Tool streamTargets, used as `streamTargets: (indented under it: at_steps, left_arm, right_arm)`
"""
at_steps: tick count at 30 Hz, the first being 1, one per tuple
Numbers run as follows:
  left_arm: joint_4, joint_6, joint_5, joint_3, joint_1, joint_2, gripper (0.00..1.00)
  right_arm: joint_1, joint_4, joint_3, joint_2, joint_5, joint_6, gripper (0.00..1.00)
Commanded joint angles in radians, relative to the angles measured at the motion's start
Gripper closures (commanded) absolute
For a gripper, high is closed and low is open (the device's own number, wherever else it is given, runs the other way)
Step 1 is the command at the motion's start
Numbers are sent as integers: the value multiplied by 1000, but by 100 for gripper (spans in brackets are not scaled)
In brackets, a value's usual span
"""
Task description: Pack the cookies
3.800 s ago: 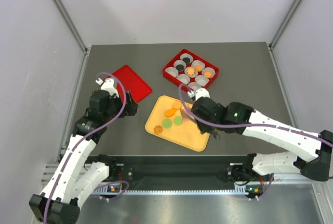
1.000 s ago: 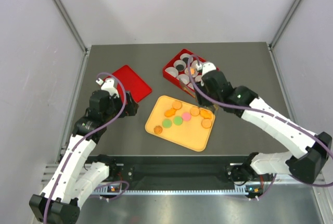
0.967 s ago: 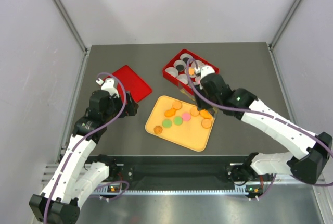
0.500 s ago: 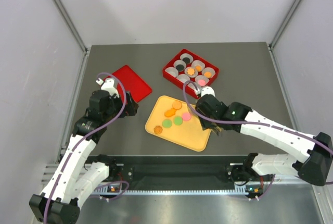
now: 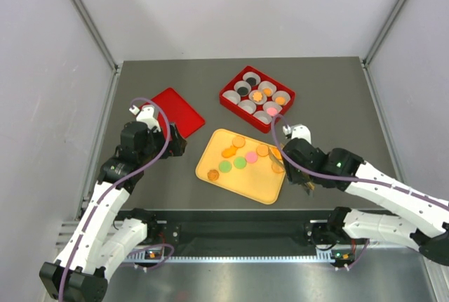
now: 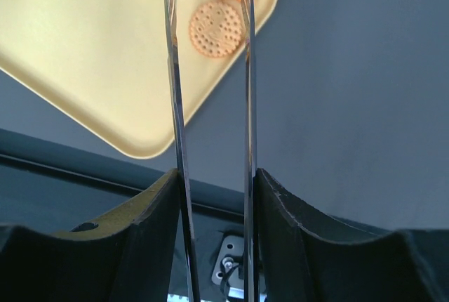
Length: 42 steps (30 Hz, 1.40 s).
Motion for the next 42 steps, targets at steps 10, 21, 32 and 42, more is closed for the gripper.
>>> streamTargets:
  at_steps: [10, 21, 32, 42]
  left_arm:
    - [31, 14, -1, -7, -3, -10, 2]
    - [33, 14, 4, -7, -2, -13, 2]
    - [33, 14, 5, -8, -2, -18, 2]
    - [31, 14, 2, -8, -2, -21, 2]
  right_arm:
    - [31, -83, -65, -60, -49, 108, 55]
    - [48, -45, -88, -27, -55, 113, 54]
    - [50, -45, -88, -15, -46, 109, 52]
    - [50, -11, -89, 17, -58, 91, 52]
